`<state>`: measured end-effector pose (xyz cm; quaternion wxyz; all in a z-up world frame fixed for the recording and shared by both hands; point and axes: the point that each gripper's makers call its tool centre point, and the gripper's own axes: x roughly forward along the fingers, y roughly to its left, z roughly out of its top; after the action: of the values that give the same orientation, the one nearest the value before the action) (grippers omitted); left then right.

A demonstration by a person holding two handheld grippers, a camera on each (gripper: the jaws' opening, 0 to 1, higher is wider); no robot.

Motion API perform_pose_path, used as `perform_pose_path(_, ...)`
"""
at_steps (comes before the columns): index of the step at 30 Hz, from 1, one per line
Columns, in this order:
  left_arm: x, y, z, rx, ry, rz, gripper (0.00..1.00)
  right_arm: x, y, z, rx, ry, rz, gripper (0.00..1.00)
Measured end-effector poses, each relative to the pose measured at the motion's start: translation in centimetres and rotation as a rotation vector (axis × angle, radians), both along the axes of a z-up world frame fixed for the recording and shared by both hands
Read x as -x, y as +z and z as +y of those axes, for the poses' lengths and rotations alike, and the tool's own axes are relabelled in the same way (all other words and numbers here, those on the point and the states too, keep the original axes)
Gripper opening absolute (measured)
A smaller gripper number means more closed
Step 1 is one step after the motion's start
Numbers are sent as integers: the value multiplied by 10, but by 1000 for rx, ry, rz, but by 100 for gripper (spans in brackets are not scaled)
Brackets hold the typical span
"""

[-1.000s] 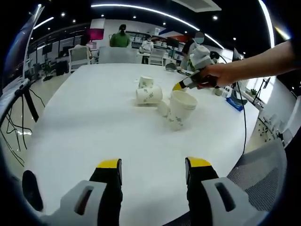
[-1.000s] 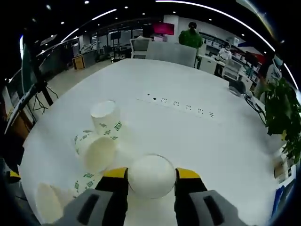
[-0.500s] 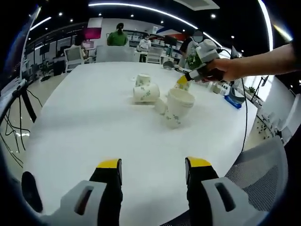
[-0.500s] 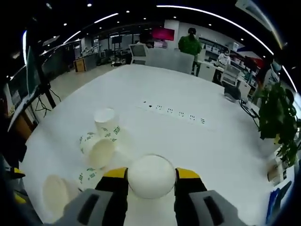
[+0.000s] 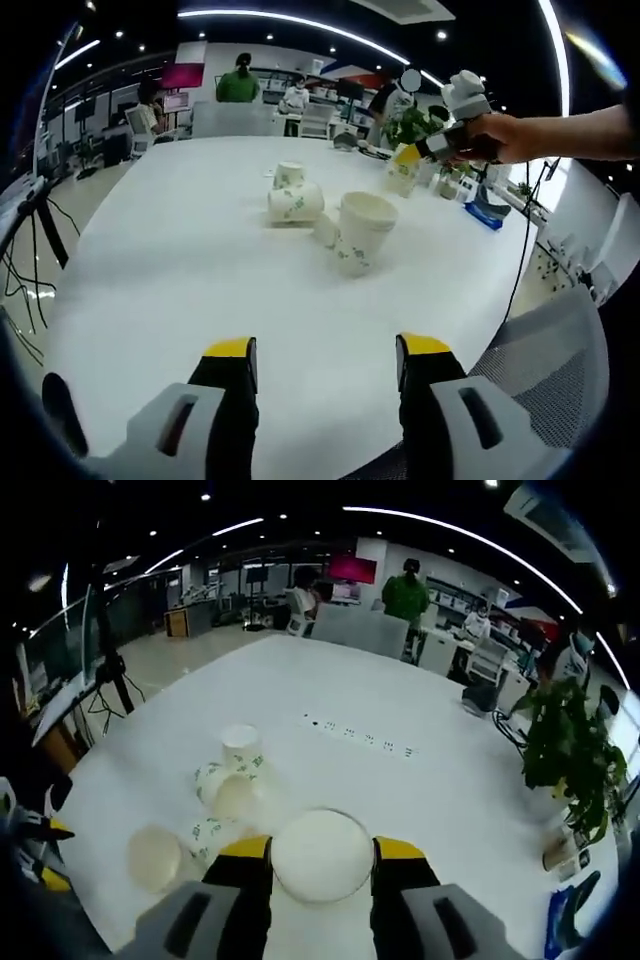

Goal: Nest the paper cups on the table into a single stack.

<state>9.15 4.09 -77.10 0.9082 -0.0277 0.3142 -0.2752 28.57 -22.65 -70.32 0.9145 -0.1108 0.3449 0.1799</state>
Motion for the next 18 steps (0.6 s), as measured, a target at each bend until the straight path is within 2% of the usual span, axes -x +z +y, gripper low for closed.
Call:
perform_pose_path(5, 1, -6, -5, -1, -30, -6, 55, 11, 12, -1, -4, 13, -15, 37)
perform_pose_path(7, 1, -9, -7, -4, -46, -10, 55, 10, 7, -3, 6, 39, -24, 37)
perform_pose_path(9, 2, -8, -9, -4, -54, -13, 55, 17, 9, 3, 15, 58, -27, 37)
perform_pose_path(18, 2, -4, -10, -3, -64, -21, 55, 18, 17, 32, 1, 147, -47, 37)
